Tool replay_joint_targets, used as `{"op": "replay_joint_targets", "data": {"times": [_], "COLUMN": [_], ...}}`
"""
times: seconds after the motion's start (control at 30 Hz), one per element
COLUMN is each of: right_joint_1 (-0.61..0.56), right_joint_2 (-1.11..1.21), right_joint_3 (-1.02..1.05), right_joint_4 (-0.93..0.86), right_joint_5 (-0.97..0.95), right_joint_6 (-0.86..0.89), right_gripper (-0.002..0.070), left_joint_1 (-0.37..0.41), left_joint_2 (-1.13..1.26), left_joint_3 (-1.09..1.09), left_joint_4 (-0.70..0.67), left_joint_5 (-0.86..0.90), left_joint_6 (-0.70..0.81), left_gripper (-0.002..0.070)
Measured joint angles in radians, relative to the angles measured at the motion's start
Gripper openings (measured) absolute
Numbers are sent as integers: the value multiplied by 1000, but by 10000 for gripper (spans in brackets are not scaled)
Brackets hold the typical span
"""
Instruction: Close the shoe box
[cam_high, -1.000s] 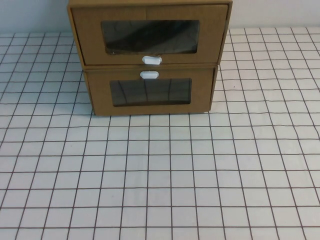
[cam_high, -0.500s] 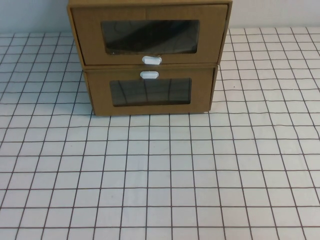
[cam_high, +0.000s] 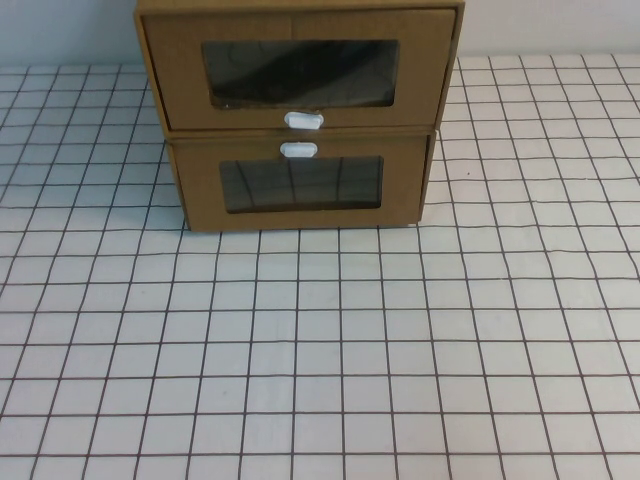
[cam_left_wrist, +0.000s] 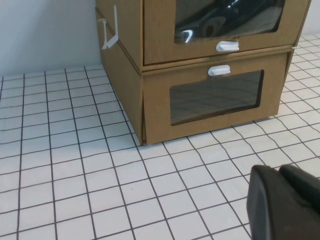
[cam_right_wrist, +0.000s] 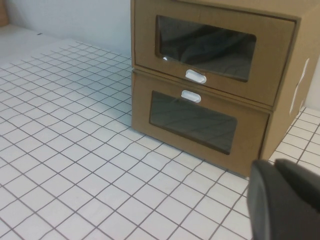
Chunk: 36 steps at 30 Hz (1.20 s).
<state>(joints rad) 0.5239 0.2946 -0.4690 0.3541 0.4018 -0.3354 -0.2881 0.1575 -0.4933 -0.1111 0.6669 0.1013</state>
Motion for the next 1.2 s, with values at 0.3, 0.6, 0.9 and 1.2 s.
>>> {"op": "replay_joint_targets", "data": {"times": [0.3, 0.6, 0.9, 1.2], "right_joint_1": [0, 0, 0, 0], "right_joint_2": [0, 0, 0, 0], "right_joint_3": [0, 0, 0, 0], "right_joint_4": [15, 15, 15, 15], "right_joint_5": [0, 0, 0, 0], "right_joint_6": [0, 0, 0, 0], "right_gripper": [-15, -15, -15, -15], "left_joint_1": [0, 0, 0, 0], "left_joint_2": [0, 0, 0, 0], "left_joint_3": [0, 0, 0, 0], "left_joint_4": [0, 0, 0, 0], "left_joint_5": [0, 0, 0, 0], "left_joint_6": [0, -1, -1, -1], "left_gripper": [-3, -2, -2, -2]}}
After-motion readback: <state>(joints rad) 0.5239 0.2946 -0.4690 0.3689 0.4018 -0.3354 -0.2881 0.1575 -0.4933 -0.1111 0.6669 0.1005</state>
